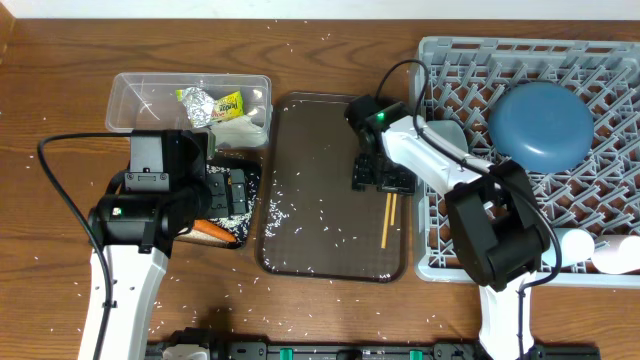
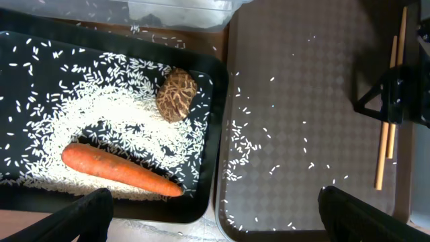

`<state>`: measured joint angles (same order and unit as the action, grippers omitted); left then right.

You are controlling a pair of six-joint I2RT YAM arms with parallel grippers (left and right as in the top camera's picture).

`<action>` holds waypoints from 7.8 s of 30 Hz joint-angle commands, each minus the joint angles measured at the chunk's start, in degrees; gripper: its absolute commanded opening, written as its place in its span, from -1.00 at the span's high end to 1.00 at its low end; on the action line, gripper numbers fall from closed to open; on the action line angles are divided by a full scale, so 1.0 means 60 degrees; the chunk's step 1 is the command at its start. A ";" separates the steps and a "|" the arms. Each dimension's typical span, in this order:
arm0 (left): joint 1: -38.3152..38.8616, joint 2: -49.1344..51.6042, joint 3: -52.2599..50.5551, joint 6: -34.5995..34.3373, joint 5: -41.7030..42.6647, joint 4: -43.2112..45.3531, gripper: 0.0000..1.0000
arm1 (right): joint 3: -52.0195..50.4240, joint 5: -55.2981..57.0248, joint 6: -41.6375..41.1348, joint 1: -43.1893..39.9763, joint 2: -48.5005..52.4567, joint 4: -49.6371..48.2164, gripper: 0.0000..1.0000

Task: Sort waste into correct bins and load items into the dishwasher rack

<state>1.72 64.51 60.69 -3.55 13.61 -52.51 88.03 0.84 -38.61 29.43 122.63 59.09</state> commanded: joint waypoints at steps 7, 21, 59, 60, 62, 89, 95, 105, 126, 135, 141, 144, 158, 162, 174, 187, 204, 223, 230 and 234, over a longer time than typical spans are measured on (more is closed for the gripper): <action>0.0015 0.0036 0.0033 0.0124 0.0084 -0.0025 -0.96 | -0.0026 -0.1450 0.0867 0.0069 0.0597 -0.0404 -0.43; 0.0015 0.0036 0.0033 0.0124 0.0084 -0.0025 -0.96 | 0.0044 -0.0678 0.0922 0.0867 -0.0688 -0.0280 -0.39; 0.0015 0.0036 0.0033 0.0124 0.0087 -0.0025 -0.96 | 0.0015 0.0539 -0.0175 0.1016 0.0277 -0.0885 0.98; 0.0015 0.0036 0.0033 0.0124 0.0084 -0.0025 -0.96 | 0.0022 0.0539 -0.0109 0.1013 0.0171 -0.0805 0.98; 0.0015 0.0036 0.0033 0.0124 0.0084 -0.0025 -0.96 | 0.0062 0.0543 0.0142 0.0998 -0.0175 -0.0678 0.98; 0.0015 0.0036 0.0033 0.0124 0.0084 -0.0025 -0.96 | 0.0055 0.2109 0.4765 -0.3541 -0.4652 0.0943 0.98; 0.0015 0.0036 0.0033 0.0124 0.0084 -0.0025 -0.96 | 0.0055 0.1880 0.5133 -0.4262 -0.3654 0.0867 0.98; 0.0015 0.0036 0.0033 0.0124 0.0084 -0.0025 -0.96 | 0.0113 0.1985 0.5468 -0.4204 -0.2787 0.0776 0.21; 0.0015 0.0036 0.0033 0.0127 0.0084 -0.0025 -0.96 | 0.0120 0.0087 0.2313 0.0025 -0.3559 0.0295 -0.01; 0.0015 0.0036 0.0033 0.0127 0.0084 -0.0025 -0.96 | 0.0120 -0.0492 0.0157 0.0543 -0.0798 0.0015 -0.08; 0.0015 0.0036 0.0033 0.0124 0.0084 -0.0025 -0.96 | 0.0120 -0.0040 -0.0710 0.0364 0.0000 -0.0120 -0.01; 0.0015 0.0036 0.0033 0.0127 0.0084 -0.0025 -0.96 | 0.0113 0.0073 -0.0707 0.0328 0.0069 -0.0178 0.01; 0.0015 0.0036 0.0033 0.0124 0.0087 -0.0025 -0.96 | 0.0244 0.0040 -0.0178 0.0266 0.0047 0.0463 0.98; 0.0015 0.0036 0.0033 0.0124 0.0084 -0.0025 -0.96 | 0.0579 0.0047 0.1126 0.0306 -0.1005 0.0546 0.97; 0.0015 0.0036 0.0033 0.0124 0.0084 -0.0025 -0.95 | 0.0739 0.2262 0.3257 -0.0637 -0.4954 0.0852 0.98; 0.0015 0.0036 0.0033 0.0127 0.0084 -0.0025 -0.95 | -0.0091 0.2488 0.4809 -0.4397 -0.4233 0.1082 0.98; 0.0015 0.0036 0.0033 0.0124 0.0084 -0.0025 -0.96 | 0.0142 0.0911 0.4849 -0.4324 -0.4266 0.1453 -0.01; 0.0015 0.0036 0.0033 0.0127 0.0084 -0.0025 -0.96 | 0.0138 -0.2004 0.4900 -0.1417 -0.9952 0.2382 -0.99; 0.0015 0.0036 0.0033 0.0127 0.0084 -0.0025 -0.95 | 0.0138 -0.0182 0.4940 -0.1421 -1.1540 0.3184 -0.98; 0.0015 0.0036 0.0033 0.0124 0.0084 -0.0025 -0.96 | 0.0138 0.0831 0.4936 -0.1421 -1.2834 0.3187 -0.99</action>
<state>1.72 64.51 60.69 -3.53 13.61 -52.49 88.18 -0.78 -8.93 20.62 49.87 78.17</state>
